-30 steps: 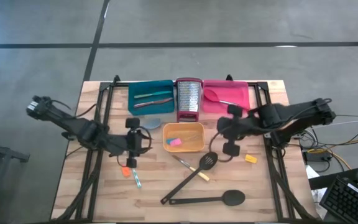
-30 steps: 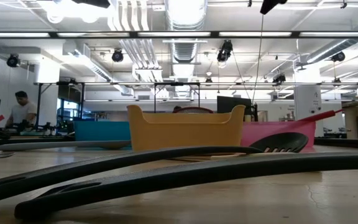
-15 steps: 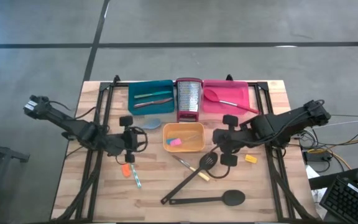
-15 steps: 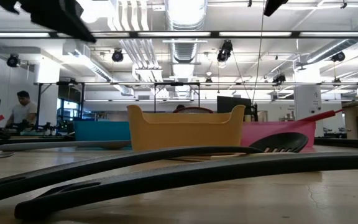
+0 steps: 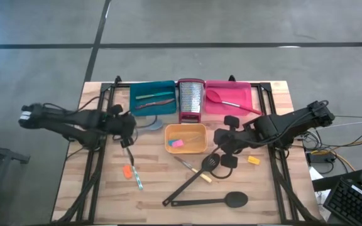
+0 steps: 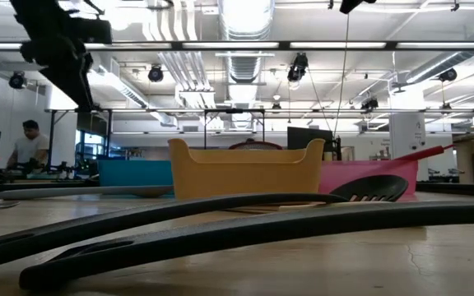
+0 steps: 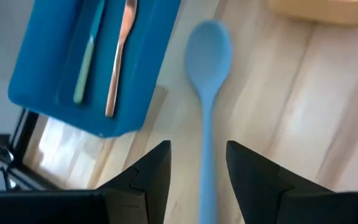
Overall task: Pick & Place Kitchen Items
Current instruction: Put the gray serving spoon into the pink bin
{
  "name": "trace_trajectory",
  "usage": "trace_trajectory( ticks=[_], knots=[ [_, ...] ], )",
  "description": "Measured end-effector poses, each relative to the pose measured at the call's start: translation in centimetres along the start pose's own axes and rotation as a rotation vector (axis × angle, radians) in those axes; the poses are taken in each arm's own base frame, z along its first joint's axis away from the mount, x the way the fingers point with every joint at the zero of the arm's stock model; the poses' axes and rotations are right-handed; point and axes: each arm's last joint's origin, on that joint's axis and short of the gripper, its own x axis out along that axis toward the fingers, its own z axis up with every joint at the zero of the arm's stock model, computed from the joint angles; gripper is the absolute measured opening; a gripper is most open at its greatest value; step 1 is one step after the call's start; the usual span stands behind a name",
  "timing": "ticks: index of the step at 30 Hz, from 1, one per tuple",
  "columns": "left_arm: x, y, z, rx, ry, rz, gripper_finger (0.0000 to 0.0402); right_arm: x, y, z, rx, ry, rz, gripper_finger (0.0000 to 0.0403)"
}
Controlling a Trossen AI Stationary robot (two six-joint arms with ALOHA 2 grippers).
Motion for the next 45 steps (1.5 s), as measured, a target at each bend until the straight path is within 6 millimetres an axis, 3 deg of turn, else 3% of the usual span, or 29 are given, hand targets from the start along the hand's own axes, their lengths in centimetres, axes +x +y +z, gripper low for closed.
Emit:
trace_trajectory(
  ticks=[11,23,32,45],
  knots=[
    [4.5,2.6,1.2,0.012,0.192,-0.010,0.0158,0.0,0.1,0.1,-0.003,-0.013,0.006,0.0008],
    [10.1,2.5,1.5,0.085,0.344,-0.096,0.0158,0.0,0.1,0.1,-0.007,-0.015,0.005,0.0008],
    [12.6,1.7,2.2,0.104,0.345,-0.194,0.0158,0.0,0.1,0.1,-0.006,-0.016,0.006,0.0008],
    [15.7,2.4,1.9,0.081,0.424,-0.210,0.0158,0.0,0.1,0.1,-0.006,-0.016,0.007,0.0008]
  ],
)
